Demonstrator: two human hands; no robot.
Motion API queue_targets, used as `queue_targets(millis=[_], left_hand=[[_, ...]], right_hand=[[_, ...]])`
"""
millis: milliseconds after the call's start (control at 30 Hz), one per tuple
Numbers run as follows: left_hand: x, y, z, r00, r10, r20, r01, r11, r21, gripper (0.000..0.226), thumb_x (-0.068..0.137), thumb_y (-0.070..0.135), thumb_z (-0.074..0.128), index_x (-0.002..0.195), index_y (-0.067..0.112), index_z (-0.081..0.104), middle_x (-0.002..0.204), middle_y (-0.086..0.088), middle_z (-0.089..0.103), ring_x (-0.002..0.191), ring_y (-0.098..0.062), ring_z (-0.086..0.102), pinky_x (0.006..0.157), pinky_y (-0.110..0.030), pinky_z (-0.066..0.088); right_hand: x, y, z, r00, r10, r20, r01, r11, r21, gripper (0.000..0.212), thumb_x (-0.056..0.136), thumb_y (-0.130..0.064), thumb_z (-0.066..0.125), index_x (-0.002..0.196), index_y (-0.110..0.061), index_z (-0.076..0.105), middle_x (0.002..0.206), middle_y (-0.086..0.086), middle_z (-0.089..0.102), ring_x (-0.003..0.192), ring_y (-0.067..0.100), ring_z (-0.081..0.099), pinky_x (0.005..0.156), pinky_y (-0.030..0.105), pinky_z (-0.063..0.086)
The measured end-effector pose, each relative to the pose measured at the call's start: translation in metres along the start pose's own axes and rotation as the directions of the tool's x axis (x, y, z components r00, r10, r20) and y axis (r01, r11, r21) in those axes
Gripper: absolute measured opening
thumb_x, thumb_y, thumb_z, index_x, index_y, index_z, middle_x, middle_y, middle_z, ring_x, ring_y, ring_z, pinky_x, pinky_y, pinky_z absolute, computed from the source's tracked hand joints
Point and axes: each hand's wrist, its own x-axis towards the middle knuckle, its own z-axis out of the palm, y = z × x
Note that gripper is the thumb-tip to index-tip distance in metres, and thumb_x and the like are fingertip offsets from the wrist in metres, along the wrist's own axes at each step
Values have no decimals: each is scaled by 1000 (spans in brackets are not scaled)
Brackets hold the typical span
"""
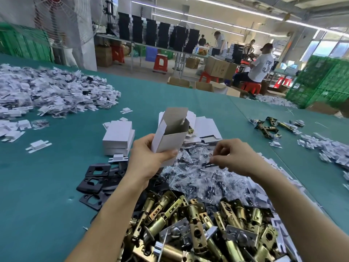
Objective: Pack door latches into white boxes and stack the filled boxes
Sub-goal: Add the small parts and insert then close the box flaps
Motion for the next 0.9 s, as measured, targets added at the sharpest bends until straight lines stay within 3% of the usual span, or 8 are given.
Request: queue_targets(millis=[100, 200, 267, 333, 467, 600, 733, 900], left_hand=[[-2, -1, 1, 1000, -4, 26, 3, 1000, 26, 34, 65, 10, 93, 89, 26, 75, 85, 6, 75, 83, -17, 69, 71, -33, 60], [-3, -1, 4, 998, 3, 61, -5, 999, 33, 36, 64, 10, 93, 90, 28, 76, 86, 7, 76, 83, -15, 70, 63, -21, 54], [-4, 1, 5, 997, -8, 79, 6, 1000, 22, 36, 63, 10, 93, 89, 29, 77, 88, 7, 77, 85, -15, 70, 64, -20, 52], [-5, 3, 6, 994, -16, 104, 16, 1000, 3, 36, 62, 10, 93, 89, 29, 78, 90, 5, 77, 90, -19, 71, 69, -26, 52], [-9, 11, 7, 989, -3, 147, 8, 999, -33, 37, 55, 17, 94, 86, 31, 80, 91, 2, 78, 90, -21, 71, 71, -30, 52], [-12, 15, 8, 981, 13, 191, 3, 997, -80, 40, 52, 23, 92, 90, 26, 80, 90, -2, 78, 86, -21, 71, 72, -35, 55], [-12, 17, 7, 979, 14, 204, 2, 997, -78, 40, 52, 22, 92, 91, 25, 80, 89, -1, 78, 85, -21, 71, 72, -37, 55], [-14, 18, 6, 972, -4, 237, 16, 999, -51, 37, 56, 20, 92, 91, 27, 80, 90, 0, 78, 84, -17, 70, 77, -41, 55]], right_hand=[[-1, 8, -4, 991, 60, -119, -34, 978, 206, 13, 89, -20, 72, 83, -13, 62, 77, 6, 71, 63, 16, 62, 49, 19, 41], [-7, -6, -17, 944, -70, -322, 211, 879, 429, 10, 93, -11, 64, 89, -9, 56, 77, 9, 70, 62, 16, 64, 53, 21, 49], [-14, -23, -23, 890, -205, -407, 407, 759, 508, 9, 92, -3, 63, 93, -8, 55, 82, 13, 69, 68, 17, 68, 63, 27, 57], [-19, -40, -23, 835, -333, -439, 529, 704, 473, 17, 91, 0, 64, 99, -13, 57, 85, 13, 70, 75, 20, 71, 71, 32, 60], [-18, -59, -9, 760, -486, -432, 603, 775, 189, 12, 92, -6, 68, 101, -12, 69, 85, 5, 75, 78, 14, 72, 70, 36, 60], [-13, -66, 4, 716, -551, -428, 629, 776, 52, 6, 91, -9, 70, 95, -13, 71, 78, -3, 72, 63, -4, 60, 58, 10, 40], [-13, -66, 2, 781, -526, -337, 590, 798, 123, 6, 91, -11, 69, 93, -17, 68, 83, -7, 73, 77, 4, 67, 67, 21, 49], [-10, -60, -12, 829, -542, -136, 535, 840, -87, 10, 95, -23, 64, 95, -23, 74, 76, -23, 60, 77, -8, 54, 65, 11, 35]])
